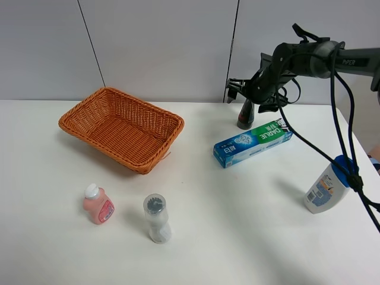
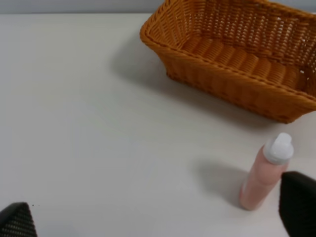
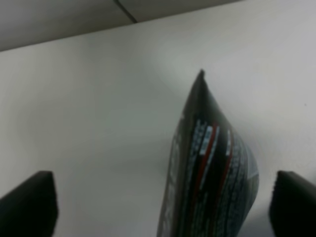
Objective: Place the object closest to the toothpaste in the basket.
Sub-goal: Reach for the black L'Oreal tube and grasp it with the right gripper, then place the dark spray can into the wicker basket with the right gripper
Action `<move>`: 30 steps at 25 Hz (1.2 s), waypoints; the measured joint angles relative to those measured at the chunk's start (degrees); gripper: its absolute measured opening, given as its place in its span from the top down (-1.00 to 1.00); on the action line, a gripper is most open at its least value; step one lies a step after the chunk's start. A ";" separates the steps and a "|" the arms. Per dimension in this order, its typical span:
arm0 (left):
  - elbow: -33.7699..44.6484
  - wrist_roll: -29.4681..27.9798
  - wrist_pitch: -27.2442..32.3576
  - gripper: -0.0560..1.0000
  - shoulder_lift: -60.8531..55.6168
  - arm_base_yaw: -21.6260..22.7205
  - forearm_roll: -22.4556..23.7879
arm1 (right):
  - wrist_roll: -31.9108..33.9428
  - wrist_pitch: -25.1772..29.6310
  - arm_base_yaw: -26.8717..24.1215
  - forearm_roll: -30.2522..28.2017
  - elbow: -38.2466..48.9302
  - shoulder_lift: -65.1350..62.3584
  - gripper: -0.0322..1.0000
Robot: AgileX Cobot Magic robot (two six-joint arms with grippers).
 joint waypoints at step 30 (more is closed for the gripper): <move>0.00 0.00 0.00 -0.99 0.00 0.00 0.00 | -41.19 9.38 19.37 16.81 -18.29 -8.50 0.47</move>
